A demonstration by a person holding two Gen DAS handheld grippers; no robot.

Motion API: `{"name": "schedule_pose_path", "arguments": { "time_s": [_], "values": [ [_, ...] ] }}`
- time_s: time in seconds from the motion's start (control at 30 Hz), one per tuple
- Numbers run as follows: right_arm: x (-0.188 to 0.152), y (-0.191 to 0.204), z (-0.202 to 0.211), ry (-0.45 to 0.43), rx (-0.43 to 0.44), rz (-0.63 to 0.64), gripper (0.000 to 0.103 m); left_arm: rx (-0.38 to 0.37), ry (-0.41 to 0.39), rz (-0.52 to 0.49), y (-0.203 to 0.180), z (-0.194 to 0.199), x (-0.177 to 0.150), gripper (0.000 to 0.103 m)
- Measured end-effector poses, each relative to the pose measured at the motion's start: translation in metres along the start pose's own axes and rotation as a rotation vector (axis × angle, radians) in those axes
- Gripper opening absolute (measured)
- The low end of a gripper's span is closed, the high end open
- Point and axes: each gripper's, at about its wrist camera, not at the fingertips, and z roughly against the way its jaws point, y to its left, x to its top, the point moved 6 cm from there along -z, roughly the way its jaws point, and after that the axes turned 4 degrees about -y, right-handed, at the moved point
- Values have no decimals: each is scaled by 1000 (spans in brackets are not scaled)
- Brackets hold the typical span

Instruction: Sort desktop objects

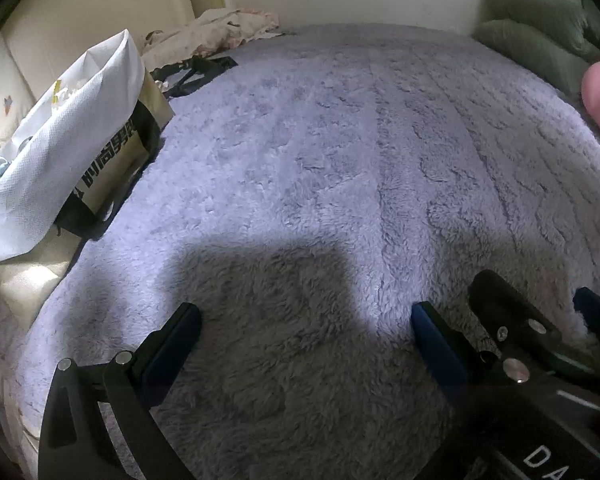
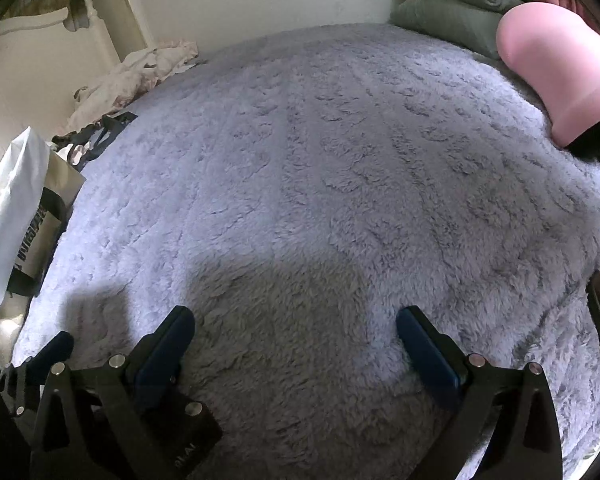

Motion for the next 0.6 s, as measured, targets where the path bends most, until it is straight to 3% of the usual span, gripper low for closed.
{"name": "schedule_pose_path", "arguments": {
  "time_s": [0.6],
  "values": [
    [0, -1, 0, -1, 3, -3, 103, -1, 1, 4, 3, -4, 3, 103]
  ]
}}
